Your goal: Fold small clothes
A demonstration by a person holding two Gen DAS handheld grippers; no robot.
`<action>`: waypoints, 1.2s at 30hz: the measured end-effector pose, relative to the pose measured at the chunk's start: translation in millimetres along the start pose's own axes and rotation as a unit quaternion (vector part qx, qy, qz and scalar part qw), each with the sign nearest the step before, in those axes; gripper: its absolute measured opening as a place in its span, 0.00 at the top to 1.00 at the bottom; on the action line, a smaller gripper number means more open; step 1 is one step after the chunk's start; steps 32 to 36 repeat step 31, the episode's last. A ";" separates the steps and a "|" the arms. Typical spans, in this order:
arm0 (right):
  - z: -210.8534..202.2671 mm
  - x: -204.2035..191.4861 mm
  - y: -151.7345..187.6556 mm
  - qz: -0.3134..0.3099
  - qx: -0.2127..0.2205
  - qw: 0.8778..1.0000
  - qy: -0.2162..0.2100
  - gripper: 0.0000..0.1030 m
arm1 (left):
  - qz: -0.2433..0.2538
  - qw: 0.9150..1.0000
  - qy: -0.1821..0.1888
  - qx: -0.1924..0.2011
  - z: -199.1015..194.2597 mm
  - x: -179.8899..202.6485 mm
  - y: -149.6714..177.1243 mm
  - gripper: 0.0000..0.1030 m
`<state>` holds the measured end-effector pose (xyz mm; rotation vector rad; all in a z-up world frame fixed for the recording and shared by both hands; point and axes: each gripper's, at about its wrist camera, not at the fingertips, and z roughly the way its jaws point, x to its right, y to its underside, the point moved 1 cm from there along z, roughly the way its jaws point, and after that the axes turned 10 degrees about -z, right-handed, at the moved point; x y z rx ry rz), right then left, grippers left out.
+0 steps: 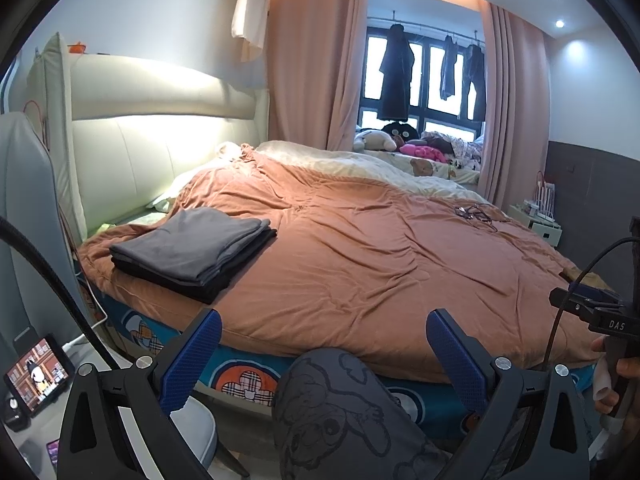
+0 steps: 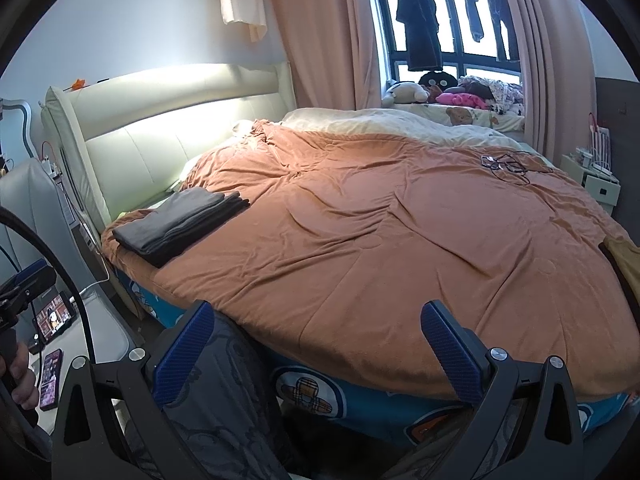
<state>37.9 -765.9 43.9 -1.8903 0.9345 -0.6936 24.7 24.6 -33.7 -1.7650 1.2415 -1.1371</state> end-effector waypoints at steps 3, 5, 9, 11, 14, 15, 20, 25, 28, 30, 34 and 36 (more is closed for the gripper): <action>-1.0 0.5 -1.3 -0.002 0.001 1.000 0.003 0.00 | 0.000 1.000 0.000 0.000 -1.0 0.1 1.0 0.00; -1.9 0.5 -1.6 -0.002 0.003 1.000 0.003 0.00 | 0.000 1.000 -0.001 0.001 -1.8 0.2 1.4 0.00; -2.5 0.9 -0.7 -0.003 0.004 1.000 0.004 0.00 | -0.001 1.000 0.000 0.001 -2.3 0.4 1.9 0.00; -2.8 1.0 -0.6 -0.003 0.003 1.000 0.005 0.00 | -0.002 1.000 0.001 0.002 -3.5 -0.1 2.4 0.00; -2.4 3.1 -1.5 -0.002 0.002 1.000 0.004 0.00 | -0.004 1.000 0.003 0.004 -6.2 -0.6 2.2 0.00; -2.5 3.3 -1.9 -0.002 0.002 1.000 0.006 0.00 | -0.004 1.000 0.003 0.004 -6.7 -0.7 2.1 0.00; -1.6 5.5 -2.1 -0.001 0.001 1.000 0.009 0.00 | -0.004 1.000 0.001 0.004 -7.7 -1.3 2.3 0.00; 4.5 7.1 -0.4 0.000 -0.008 1.000 0.009 0.00 | -0.011 1.000 0.003 0.005 -5.5 -4.0 -1.9 0.00; 7.7 8.6 -2.3 0.001 -0.012 1.000 0.009 0.00 | -0.009 1.000 0.003 0.005 -4.3 -4.7 -3.4 0.00; 9.3 9.6 -4.6 0.003 -0.012 1.000 0.009 0.00 | -0.009 1.000 0.005 0.005 -3.0 -4.9 -4.6 0.00; 10.2 10.1 -5.3 0.004 -0.013 1.000 0.010 0.00 | -0.008 1.000 0.005 0.005 -2.2 -4.9 -5.5 0.00; 10.2 10.1 -5.3 0.004 -0.013 1.000 0.010 0.00 | -0.008 1.000 0.005 0.005 -2.2 -4.9 -5.5 0.00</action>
